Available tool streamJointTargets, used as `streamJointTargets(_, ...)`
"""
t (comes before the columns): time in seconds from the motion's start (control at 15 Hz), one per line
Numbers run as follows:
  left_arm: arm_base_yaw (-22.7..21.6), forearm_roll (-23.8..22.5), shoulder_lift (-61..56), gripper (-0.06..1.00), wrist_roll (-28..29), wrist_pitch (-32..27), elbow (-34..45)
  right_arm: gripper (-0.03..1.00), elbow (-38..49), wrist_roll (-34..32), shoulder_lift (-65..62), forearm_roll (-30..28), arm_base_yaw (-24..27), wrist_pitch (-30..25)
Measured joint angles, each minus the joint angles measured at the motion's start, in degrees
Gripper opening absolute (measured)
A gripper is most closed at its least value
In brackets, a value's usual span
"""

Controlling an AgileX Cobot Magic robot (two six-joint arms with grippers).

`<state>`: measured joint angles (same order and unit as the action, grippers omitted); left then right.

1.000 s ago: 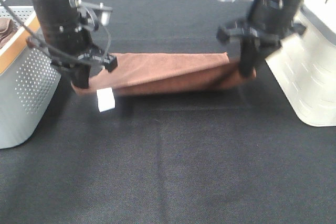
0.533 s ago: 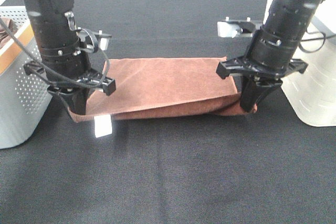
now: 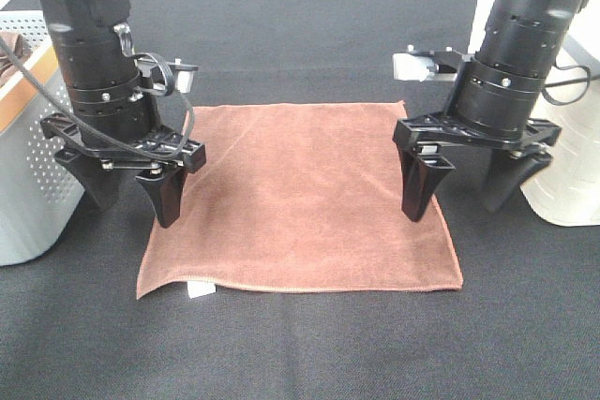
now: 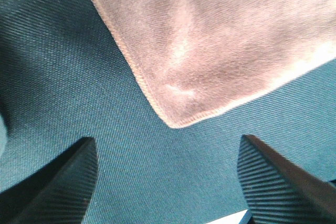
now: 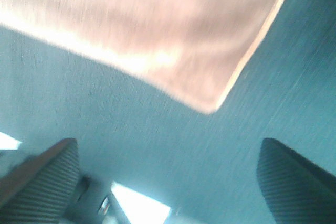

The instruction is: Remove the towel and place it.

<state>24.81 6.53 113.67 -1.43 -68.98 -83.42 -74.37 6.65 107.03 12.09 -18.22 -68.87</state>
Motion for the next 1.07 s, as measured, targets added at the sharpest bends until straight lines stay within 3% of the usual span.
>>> streamJointTargets(0.4, 0.0, 0.1, -14.5, 0.71, -0.1, 0.0, 0.1, 0.88, -0.1, 0.0, -14.2, 3.0, 0.0, -0.4)
streamJointTargets(0.67, 0.0, -1.5, -32.1, 0.71, 1.4, -0.3, 0.5, 0.88, 2.1, 0.0, -29.1, 3.6, 0.0, -0.5)
streamJointTargets(0.87, 0.0, -4.6, -45.4, 0.71, 2.4, -0.3, 8.1, 0.88, 12.5, 0.0, -43.7, 3.5, 0.0, -0.6)
streamJointTargets(1.07, 0.0, -7.1, -57.8, 0.71, 3.4, -0.3, 22.6, 0.88, 25.0, 0.0, -57.4, 2.6, 0.0, 1.1)
